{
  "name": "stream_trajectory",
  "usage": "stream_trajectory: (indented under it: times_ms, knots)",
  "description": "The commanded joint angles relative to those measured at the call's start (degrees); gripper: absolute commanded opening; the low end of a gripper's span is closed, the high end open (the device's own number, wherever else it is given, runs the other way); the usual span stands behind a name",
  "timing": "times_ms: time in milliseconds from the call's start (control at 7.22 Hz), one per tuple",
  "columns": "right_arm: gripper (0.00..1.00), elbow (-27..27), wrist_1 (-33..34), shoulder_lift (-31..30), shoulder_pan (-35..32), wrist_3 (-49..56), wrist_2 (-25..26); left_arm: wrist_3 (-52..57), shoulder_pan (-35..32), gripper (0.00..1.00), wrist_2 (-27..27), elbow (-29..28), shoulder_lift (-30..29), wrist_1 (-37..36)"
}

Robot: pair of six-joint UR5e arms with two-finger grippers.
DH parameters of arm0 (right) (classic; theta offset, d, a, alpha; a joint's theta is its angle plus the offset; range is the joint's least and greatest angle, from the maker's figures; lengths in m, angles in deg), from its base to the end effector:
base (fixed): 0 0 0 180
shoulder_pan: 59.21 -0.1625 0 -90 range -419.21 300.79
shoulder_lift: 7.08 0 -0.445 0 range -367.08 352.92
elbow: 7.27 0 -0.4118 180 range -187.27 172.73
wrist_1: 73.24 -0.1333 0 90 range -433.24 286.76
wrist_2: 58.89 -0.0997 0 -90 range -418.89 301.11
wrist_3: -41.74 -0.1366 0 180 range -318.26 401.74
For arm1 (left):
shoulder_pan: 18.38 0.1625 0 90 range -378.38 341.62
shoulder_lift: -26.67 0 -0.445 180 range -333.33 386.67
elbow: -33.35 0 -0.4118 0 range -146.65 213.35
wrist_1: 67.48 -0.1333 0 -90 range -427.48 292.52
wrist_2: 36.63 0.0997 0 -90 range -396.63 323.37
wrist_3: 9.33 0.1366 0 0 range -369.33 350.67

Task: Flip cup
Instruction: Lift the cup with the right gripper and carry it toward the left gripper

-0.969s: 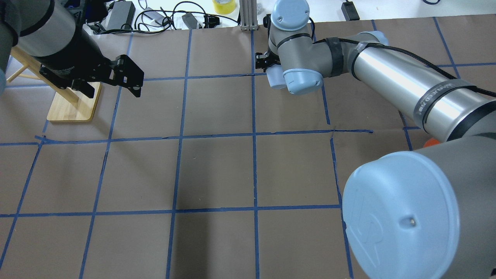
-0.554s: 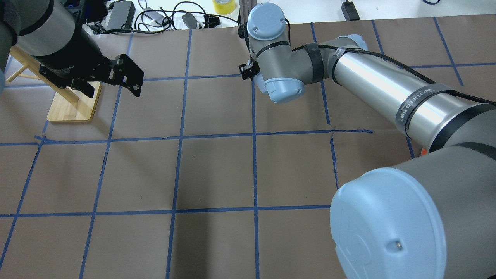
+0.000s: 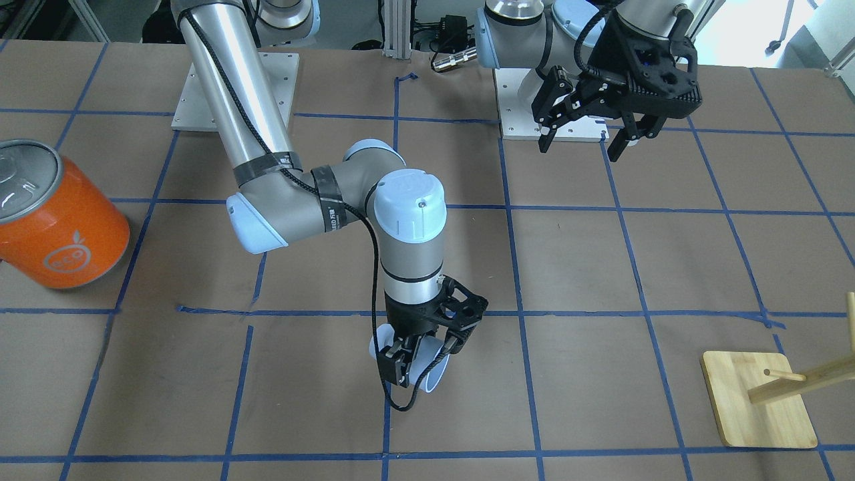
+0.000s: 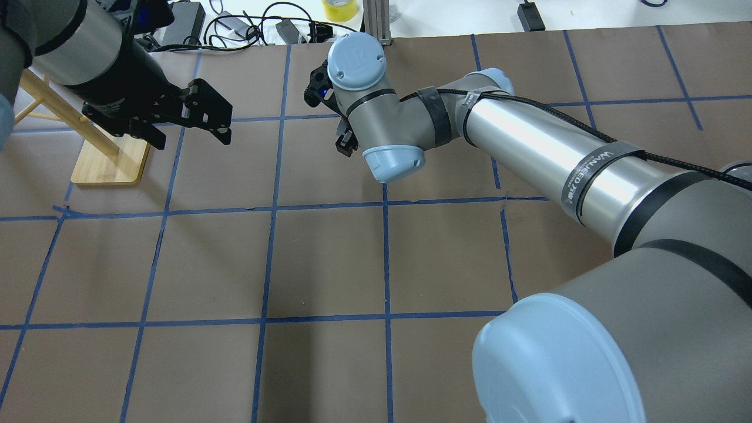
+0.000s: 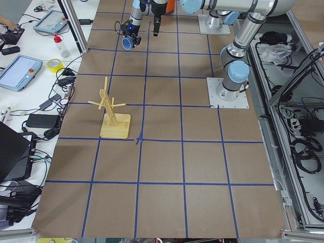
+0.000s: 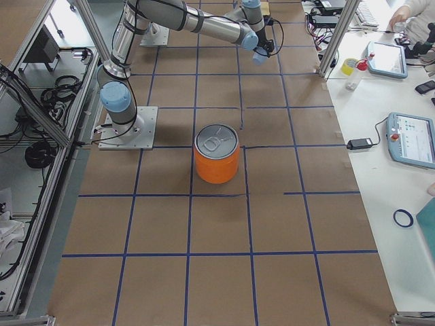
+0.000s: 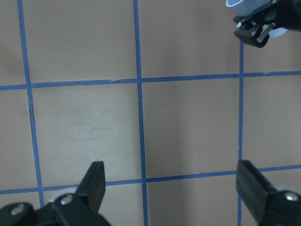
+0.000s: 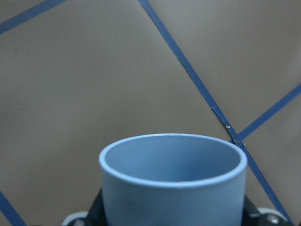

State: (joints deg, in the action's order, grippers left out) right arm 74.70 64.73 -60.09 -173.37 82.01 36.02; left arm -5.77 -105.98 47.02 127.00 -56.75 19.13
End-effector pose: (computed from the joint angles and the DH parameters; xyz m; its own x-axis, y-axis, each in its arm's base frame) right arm 0.4247 -0.6497 0.2223 -0.4522 -0.8493 0.2723 -0.8902 0.4111 -0.1962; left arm -0.1284 -0.4801 0.5017 -0.9942 0.0323 0.1029 0.0201 0.9930 -0.1167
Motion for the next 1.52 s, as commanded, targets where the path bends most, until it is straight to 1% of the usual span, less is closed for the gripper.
stream_trajectory:
  times_ms: [0, 138, 277, 554, 692, 831, 969, 1108, 1246, 1385]
  knots:
    - [0.45, 0.12, 0.11, 2.03, -3.41, 17.24, 0.54, -1.18, 0.06, 1.0, -0.15, 0.31, 0.02, 0.66]
    - [0.44, 0.12, 0.72, 3.0, -4.91, 23.83, 0.54, -0.14, 0.93, 1.0, -0.5, 0.23, -0.25, 0.66]
    - [0.44, 0.21, 0.72, 3.79, -5.28, 26.68, 0.54, 0.22, 3.02, 1.0, -1.28, 0.05, -0.42, 2.66]
    - [0.47, 1.69, 0.81, 4.32, -5.81, 26.97, 0.55, 5.04, 9.33, 1.0, -10.47, 0.05, -1.03, 4.78]
    - [0.68, 1.97, 0.72, 4.33, -5.81, 26.88, -0.15, 6.18, 12.24, 1.0, -15.04, 0.31, -2.61, 6.1]
    - [1.0, 1.97, 0.81, 4.41, -5.81, 26.97, -0.16, 8.11, 13.14, 1.0, -16.83, 0.57, -5.15, 7.5]
    - [1.0, 1.97, 0.81, 4.33, -5.81, 26.88, -0.16, 10.57, 14.89, 1.0, -18.94, 0.92, -7.69, 7.43]
    - [1.0, 1.88, 0.72, 3.72, -6.07, 26.36, -0.33, 13.2, 18.13, 1.0, -23.13, 1.19, -10.42, 7.78]
    - [1.0, 1.27, 0.55, 3.01, -6.85, 26.35, -0.16, 14.18, 18.68, 1.0, -25.52, 1.45, -12.88, 8.04]
    - [1.0, 1.0, 0.11, 1.79, -6.86, 26.35, -0.07, 17.07, 18.95, 1.0, -26.24, 1.46, -15.43, 8.05]
